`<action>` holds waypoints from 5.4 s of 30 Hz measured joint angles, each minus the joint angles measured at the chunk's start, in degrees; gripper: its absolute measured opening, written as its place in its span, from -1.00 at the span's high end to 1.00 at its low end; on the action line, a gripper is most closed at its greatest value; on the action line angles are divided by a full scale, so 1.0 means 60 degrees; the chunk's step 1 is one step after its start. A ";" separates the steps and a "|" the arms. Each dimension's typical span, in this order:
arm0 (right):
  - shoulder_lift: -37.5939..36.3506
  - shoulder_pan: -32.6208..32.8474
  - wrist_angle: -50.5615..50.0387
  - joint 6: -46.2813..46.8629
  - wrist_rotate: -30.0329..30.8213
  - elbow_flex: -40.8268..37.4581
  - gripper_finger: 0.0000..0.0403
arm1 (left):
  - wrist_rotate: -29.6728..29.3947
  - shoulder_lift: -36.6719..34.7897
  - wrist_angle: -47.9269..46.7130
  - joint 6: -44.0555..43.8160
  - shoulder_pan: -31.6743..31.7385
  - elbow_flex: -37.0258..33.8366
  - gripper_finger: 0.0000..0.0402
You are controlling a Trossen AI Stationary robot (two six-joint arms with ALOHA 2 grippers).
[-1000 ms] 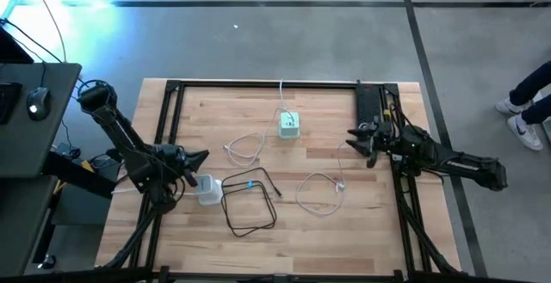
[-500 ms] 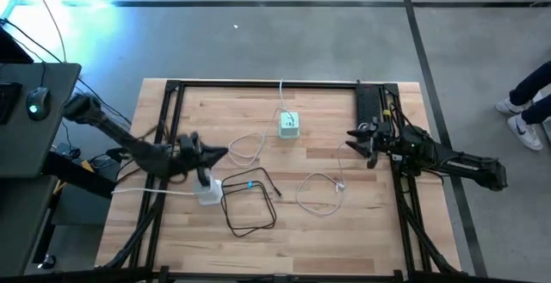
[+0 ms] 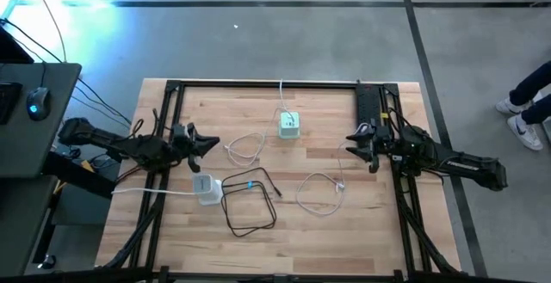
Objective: Insert USB
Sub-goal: Return to Home Position
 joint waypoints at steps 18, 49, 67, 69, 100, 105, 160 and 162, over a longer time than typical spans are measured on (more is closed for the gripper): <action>0.0066 -0.0004 -0.1217 0.1779 0.1780 0.0022 0.12 | 0.0729 -0.0371 -0.1588 0.0940 -0.0011 0.0007 1.00; -0.1049 0.2763 0.0498 0.1880 0.1658 -0.0539 0.12 | 0.0767 -0.0550 -0.2361 0.0929 0.1094 0.0022 1.00; -0.1009 0.2427 0.0499 0.1879 0.1634 -0.0545 0.12 | 0.0533 -0.2444 -0.2213 0.0932 0.2535 0.0018 1.00; -0.0994 0.2430 0.0497 0.1878 0.1634 -0.0546 0.12 | 0.0525 -0.2426 -0.2378 0.0933 0.2535 0.0018 1.00; -0.0998 0.2430 0.0495 0.1878 0.1637 -0.0554 0.12 | 0.5103 -0.2441 -0.2915 0.3537 0.2788 0.0011 1.00; -0.0998 0.2430 0.0495 0.1878 0.1637 -0.0554 0.12 | 0.5207 -0.2440 -0.2917 0.3735 0.3079 0.0011 1.00; -0.0994 0.2430 0.0492 -0.0876 0.1637 -0.0557 0.12 | 0.4939 -0.2433 -0.2895 0.3435 0.3300 0.0011 1.00; -0.0991 0.2428 0.0492 -0.0879 0.1637 -0.0557 0.12 | 0.4939 -0.2433 -0.2895 0.3434 0.3300 0.0011 1.00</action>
